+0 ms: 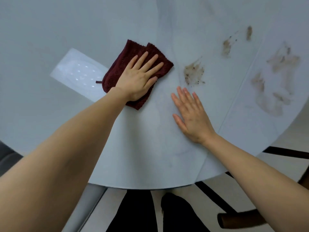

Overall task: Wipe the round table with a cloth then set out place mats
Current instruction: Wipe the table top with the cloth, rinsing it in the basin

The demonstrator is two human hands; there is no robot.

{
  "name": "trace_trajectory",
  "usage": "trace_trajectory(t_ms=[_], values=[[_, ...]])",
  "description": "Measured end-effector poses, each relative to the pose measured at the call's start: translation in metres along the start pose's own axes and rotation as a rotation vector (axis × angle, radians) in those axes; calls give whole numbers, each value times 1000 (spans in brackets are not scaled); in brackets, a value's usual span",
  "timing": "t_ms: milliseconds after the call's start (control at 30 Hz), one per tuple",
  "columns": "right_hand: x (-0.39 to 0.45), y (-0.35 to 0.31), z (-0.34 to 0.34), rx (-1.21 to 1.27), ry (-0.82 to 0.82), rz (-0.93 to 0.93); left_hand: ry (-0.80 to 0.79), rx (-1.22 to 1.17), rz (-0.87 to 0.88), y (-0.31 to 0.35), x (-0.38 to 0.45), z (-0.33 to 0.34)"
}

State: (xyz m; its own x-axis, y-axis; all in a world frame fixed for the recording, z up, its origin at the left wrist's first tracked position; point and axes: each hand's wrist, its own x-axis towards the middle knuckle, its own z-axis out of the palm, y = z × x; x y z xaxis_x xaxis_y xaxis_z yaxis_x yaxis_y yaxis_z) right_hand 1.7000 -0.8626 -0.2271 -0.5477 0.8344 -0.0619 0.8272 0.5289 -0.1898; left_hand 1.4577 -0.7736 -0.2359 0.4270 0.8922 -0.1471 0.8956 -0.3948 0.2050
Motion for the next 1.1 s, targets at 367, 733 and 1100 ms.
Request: trace_trajectory(t_ms=[367, 733, 1100], values=[[-118, -6, 9, 111, -144, 222, -65, -183, -375, 163, -138, 41], [-139, 22, -4, 170, -16, 233, -19, -171, -548, 229, -155, 51], [-37, 74, 1, 249, 230, 480, 156, -222, -850, 239, -60, 50]])
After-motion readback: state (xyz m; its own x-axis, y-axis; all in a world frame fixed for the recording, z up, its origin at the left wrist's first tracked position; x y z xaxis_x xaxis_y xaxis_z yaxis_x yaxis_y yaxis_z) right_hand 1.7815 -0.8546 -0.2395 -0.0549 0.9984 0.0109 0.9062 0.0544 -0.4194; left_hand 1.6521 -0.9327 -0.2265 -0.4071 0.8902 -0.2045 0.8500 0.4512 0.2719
